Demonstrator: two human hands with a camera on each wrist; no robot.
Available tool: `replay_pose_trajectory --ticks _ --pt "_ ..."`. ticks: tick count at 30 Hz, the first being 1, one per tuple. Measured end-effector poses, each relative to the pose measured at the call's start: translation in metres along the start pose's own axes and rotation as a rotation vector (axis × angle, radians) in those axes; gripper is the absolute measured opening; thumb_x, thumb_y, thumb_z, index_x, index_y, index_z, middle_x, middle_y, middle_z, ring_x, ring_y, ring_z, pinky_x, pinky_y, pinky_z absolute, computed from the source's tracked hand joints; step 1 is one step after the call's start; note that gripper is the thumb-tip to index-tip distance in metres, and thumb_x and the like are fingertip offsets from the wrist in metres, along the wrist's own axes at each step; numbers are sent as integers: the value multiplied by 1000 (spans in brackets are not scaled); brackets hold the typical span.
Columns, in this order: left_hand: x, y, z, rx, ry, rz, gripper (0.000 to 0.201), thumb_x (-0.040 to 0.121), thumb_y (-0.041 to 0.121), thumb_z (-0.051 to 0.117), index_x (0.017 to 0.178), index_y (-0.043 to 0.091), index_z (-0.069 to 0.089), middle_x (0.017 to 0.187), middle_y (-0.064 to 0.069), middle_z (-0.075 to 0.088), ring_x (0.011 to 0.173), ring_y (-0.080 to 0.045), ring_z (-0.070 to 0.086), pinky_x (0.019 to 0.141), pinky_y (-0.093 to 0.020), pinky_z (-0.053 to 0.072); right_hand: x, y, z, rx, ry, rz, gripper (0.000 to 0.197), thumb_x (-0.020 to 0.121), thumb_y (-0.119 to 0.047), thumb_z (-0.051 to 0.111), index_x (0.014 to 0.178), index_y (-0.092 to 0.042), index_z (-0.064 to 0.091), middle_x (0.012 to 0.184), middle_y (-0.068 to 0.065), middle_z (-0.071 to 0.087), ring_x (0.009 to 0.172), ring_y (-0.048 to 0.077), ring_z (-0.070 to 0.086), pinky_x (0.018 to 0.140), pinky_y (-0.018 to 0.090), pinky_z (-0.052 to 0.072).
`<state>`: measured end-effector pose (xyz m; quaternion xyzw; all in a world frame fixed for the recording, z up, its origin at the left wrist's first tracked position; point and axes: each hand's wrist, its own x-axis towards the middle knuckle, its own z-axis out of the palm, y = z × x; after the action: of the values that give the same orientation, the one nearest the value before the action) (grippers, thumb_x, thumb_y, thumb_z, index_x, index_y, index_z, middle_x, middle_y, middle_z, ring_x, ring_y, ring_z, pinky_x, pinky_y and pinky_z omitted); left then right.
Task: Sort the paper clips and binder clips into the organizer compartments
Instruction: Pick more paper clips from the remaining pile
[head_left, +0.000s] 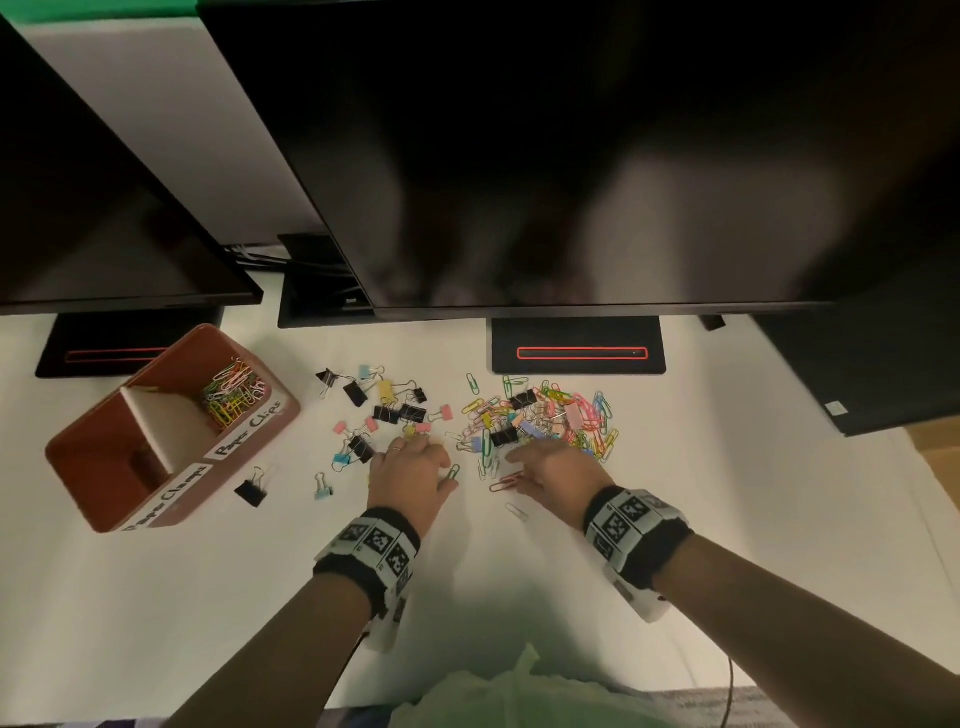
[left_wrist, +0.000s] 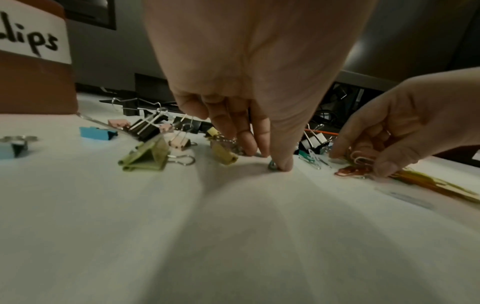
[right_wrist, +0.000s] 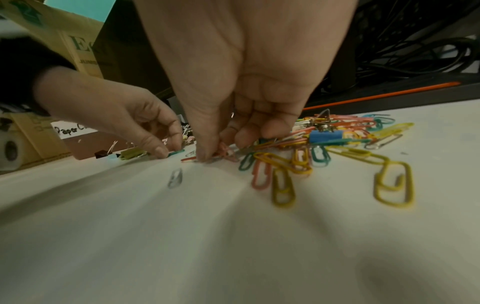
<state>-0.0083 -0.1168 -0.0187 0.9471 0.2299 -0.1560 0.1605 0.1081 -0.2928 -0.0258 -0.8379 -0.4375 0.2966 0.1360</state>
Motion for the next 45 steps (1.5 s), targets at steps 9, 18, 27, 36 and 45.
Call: replay_pose_trajectory --ticks 9,18,27,36,45 --pt "9 8 -1 -33 -43 19 13 90 29 53 100 24 58 104 6 63 105 -17 50 91 -35 36 3 -8 7 -29 -62 11 18 89 -21 56 102 -12 66 102 5 56 97 23 54 81 38 51" --pt "12 25 12 -397 -32 60 9 84 19 62 90 12 64 92 3 48 86 -15 54 86 -32 49 -5 1 3 -42 -62 17 14 88 -20 57 98 -11 61 99 7 62 96 25 55 82 39 49" --pt "24 44 19 -433 99 43 10 82 18 66 77 10 62 102 1 48 91 -8 46 91 -22 40 -7 1 1 -32 -62 23 16 89 -20 56 98 -11 65 99 6 62 96 24 55 81 33 47" --pt "29 37 10 -448 18 1 14 81 -1 56 75 12 54 79 -5 57 76 -22 57 68 -28 46 -5 4 6 -94 -50 -43 17 90 -20 53 98 -11 65 97 7 63 97 24 53 81 38 50" --pt "27 17 9 -484 -86 25 28 84 -3 55 109 8 61 98 -9 63 92 -21 61 87 -30 51 -5 -1 9 -81 -83 23 21 90 -14 52 104 -11 66 103 8 60 96 26 56 84 37 51"
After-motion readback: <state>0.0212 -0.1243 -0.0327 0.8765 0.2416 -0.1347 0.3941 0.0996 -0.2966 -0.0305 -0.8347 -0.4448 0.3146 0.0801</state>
